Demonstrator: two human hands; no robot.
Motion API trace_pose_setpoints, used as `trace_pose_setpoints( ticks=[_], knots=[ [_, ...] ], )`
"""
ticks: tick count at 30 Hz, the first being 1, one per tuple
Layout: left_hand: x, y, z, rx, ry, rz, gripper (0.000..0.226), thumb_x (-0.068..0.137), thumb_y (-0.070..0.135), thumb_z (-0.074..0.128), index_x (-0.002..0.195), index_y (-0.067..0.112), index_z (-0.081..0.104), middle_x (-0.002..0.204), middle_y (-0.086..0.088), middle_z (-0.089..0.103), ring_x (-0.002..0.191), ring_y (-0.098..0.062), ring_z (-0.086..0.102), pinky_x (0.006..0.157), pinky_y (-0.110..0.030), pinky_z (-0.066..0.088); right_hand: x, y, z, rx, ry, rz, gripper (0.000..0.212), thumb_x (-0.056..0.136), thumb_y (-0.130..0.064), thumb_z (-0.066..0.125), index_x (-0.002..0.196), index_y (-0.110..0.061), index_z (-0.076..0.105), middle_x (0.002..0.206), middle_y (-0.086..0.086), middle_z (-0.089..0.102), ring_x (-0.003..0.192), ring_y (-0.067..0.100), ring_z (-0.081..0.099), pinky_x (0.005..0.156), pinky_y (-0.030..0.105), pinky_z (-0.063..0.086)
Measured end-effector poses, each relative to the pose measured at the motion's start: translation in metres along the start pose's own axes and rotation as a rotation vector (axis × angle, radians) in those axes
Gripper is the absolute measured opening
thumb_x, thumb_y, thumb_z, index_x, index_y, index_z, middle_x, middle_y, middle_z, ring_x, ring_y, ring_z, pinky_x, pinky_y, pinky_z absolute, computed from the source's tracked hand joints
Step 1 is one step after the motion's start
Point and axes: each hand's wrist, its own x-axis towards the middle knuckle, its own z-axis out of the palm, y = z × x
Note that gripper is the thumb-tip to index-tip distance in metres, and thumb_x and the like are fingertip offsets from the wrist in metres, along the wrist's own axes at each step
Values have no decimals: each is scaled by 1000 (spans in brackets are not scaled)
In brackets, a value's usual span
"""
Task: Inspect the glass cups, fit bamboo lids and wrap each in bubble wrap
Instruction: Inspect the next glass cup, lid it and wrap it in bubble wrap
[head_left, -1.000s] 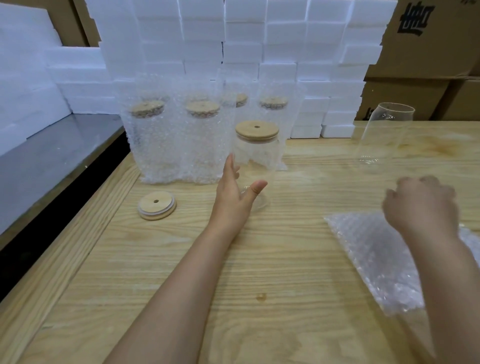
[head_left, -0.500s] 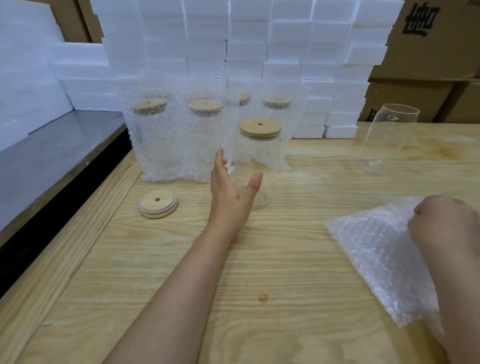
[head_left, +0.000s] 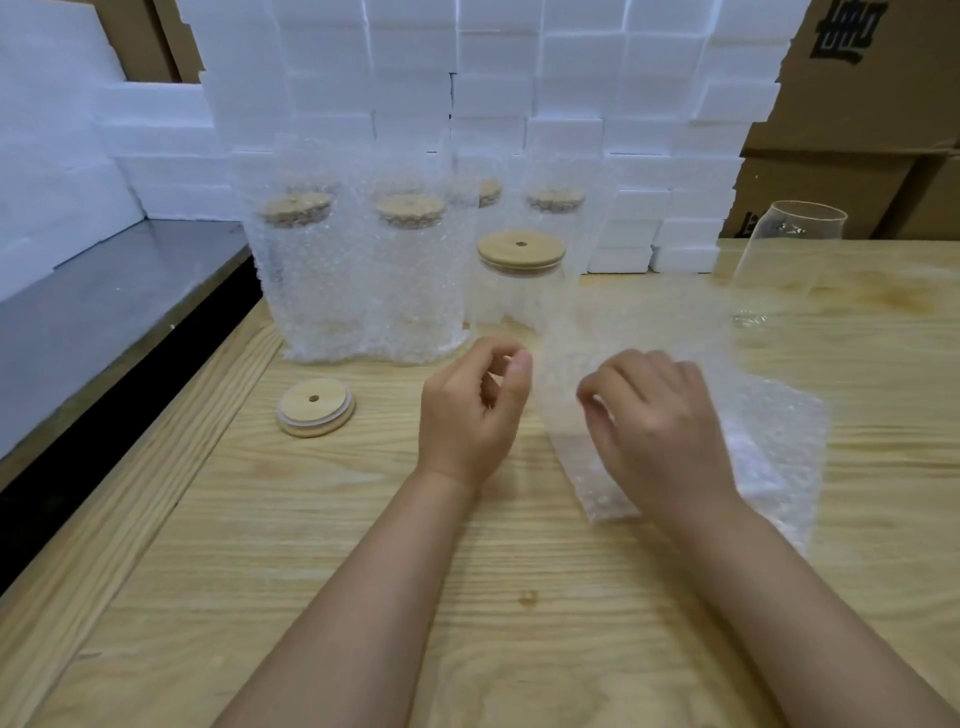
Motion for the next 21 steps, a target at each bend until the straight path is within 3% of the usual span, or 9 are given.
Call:
trace_pose_setpoints(
  ticks=[5,10,12,14,18,21],
  knots=[
    [-4,9,6,-20,-149,49,47,81,47,57,99,5,69,67,18,52,51,-6,46,54,-21,43,-7,-1,12,19,-50,-48,11,83,-2,59,73,-5,62,72,9,59,63,29,55,62,35,35],
    [-4,7,7,57,-83,47,21,91,23,59,89,4,68,62,-2,60,50,-20,53,49,-35,46,-10,5,10,230,-77,51,7,78,-3,71,84,-2,67,82,11,62,69,26,58,59,37,47],
    [-4,5,6,101,-42,31,16,89,18,61,90,4,68,61,-5,59,50,-20,53,49,-34,46,-9,15,6,291,31,229,11,84,-5,61,93,0,64,91,10,58,74,17,52,65,26,43],
    [-4,4,6,119,-30,24,15,86,19,62,90,5,68,60,-1,57,49,-14,48,49,-28,44,-8,30,3,318,73,531,18,90,-10,53,105,-2,59,98,4,51,81,17,50,72,22,37],
    [-2,4,6,132,-7,25,17,83,21,66,92,6,67,57,7,49,49,-10,43,48,-22,38,-24,68,1,282,-131,1021,35,100,-35,38,120,-10,51,109,10,60,102,32,53,78,38,38],
    [-1,2,6,105,14,26,19,83,19,67,96,6,65,57,7,47,45,-6,39,48,-20,36,-34,87,-5,182,-255,1135,49,101,-46,29,122,-8,51,113,21,61,108,38,52,79,42,36]
  ],
)
